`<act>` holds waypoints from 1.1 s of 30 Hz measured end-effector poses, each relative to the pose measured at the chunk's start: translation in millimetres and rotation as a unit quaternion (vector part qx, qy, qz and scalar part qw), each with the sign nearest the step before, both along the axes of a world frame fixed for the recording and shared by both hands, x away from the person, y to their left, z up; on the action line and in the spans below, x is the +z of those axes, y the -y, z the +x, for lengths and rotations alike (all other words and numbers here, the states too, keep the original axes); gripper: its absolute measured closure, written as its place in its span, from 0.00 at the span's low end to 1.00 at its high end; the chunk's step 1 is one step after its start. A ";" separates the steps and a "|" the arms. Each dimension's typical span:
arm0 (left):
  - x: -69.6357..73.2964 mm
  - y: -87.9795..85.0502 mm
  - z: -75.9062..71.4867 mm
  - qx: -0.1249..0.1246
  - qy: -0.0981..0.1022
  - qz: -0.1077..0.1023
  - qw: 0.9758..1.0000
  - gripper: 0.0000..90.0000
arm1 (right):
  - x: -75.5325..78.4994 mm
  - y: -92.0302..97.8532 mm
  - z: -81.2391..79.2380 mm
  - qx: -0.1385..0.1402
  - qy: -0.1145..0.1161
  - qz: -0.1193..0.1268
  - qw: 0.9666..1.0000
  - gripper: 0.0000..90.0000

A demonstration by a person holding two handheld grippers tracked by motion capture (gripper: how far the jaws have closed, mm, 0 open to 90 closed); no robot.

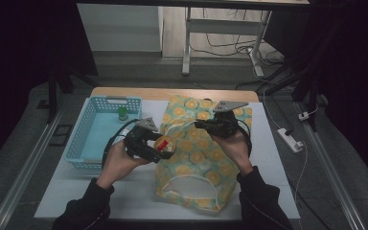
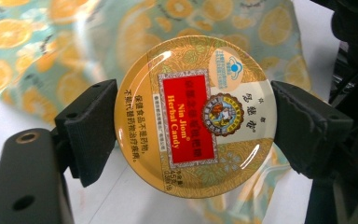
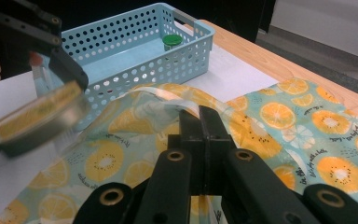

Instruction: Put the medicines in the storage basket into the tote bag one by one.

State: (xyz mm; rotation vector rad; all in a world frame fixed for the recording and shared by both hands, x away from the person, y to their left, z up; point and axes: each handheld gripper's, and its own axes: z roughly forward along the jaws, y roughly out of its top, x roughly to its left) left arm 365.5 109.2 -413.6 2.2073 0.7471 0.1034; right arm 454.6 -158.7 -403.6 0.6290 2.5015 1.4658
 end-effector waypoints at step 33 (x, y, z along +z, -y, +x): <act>-54.5 74.0 36.7 -0.030 -0.023 0.050 0.998 0.22 | -11.8 -15.4 -2.5 0.010 -0.003 -0.018 1.000 1.00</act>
